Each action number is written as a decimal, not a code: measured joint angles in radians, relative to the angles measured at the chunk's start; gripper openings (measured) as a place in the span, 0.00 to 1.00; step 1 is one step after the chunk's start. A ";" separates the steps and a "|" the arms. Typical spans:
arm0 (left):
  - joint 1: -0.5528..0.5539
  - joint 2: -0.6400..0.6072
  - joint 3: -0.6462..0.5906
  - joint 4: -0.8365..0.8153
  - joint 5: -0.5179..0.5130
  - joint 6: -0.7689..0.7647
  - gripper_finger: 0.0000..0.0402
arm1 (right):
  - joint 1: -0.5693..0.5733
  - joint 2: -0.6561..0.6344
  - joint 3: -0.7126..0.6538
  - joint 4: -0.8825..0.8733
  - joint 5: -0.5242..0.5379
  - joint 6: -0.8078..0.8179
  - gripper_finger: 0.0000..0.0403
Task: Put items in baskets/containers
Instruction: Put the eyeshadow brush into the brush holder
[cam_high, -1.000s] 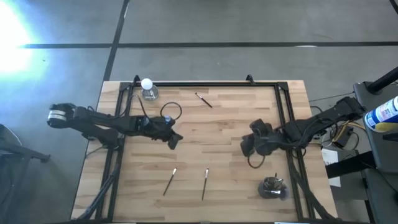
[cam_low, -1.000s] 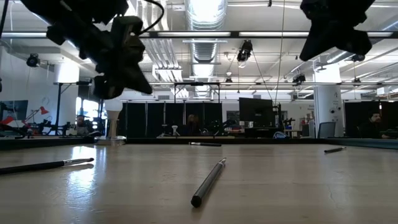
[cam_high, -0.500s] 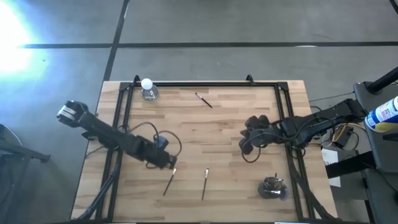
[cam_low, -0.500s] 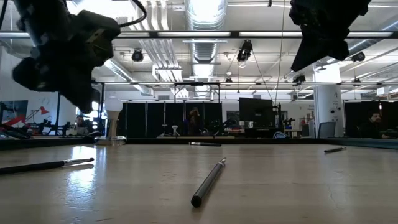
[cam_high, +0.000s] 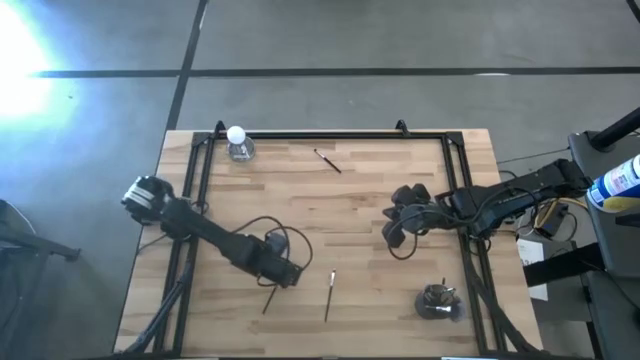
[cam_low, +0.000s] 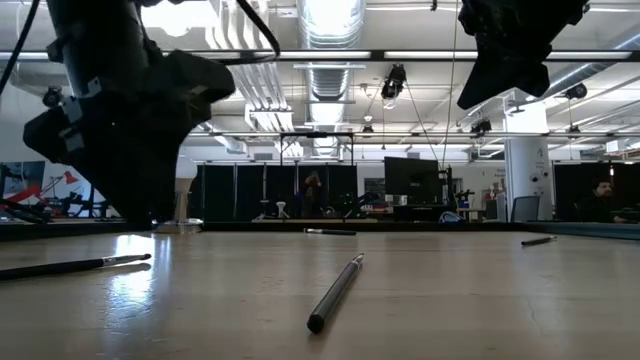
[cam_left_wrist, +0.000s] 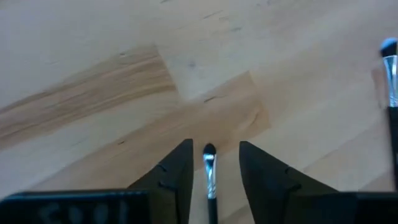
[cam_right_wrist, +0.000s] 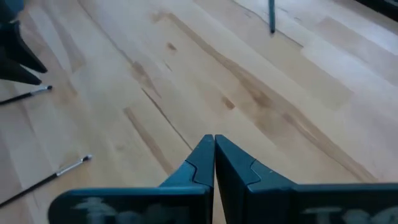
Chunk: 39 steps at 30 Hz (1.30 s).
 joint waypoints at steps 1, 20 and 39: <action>0.001 0.018 0.010 0.001 0.000 0.000 0.31 | 0.000 0.000 0.000 0.000 -0.003 -0.002 0.02; 0.000 0.139 0.068 -0.096 0.016 -0.125 0.09 | 0.001 0.000 0.000 0.000 -0.004 -0.065 0.02; 0.008 -0.145 0.062 -0.040 -0.379 0.030 0.00 | 0.000 -0.012 0.000 0.005 -0.004 -0.090 0.02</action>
